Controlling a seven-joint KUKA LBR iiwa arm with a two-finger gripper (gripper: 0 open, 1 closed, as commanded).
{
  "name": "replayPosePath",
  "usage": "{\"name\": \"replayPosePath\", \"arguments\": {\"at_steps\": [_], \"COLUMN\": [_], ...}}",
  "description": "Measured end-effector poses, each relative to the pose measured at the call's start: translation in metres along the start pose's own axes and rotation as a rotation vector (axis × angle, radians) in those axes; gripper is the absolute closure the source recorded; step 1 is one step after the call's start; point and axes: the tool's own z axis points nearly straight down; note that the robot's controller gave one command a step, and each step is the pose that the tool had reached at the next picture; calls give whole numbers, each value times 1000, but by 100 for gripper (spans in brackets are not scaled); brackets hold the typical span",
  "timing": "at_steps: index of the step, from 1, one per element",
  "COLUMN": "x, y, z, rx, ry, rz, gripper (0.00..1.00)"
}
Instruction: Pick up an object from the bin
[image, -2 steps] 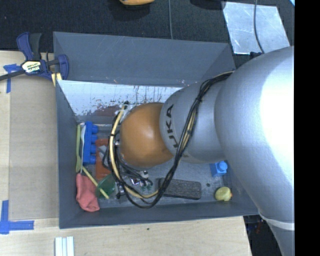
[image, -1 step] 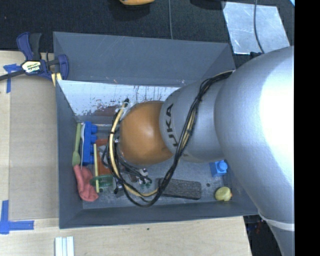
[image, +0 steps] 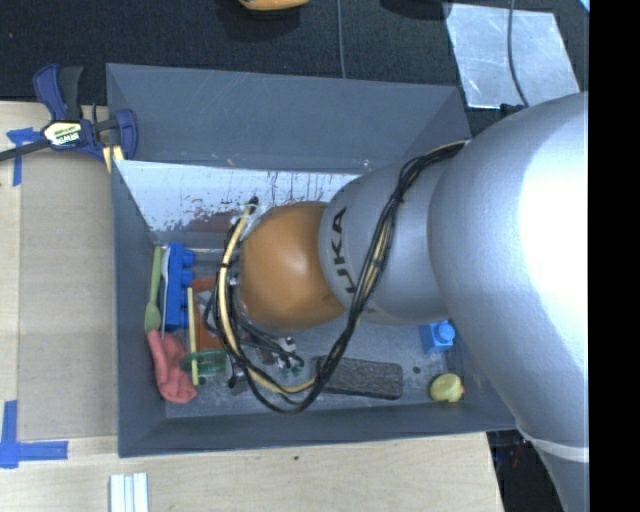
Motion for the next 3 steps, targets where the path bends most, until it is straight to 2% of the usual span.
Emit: {"name": "replayPosePath", "arguments": {"at_steps": [3], "x": [0], "y": [0], "z": [0], "rx": [0], "ry": [0], "rz": [0], "gripper": [100]}}
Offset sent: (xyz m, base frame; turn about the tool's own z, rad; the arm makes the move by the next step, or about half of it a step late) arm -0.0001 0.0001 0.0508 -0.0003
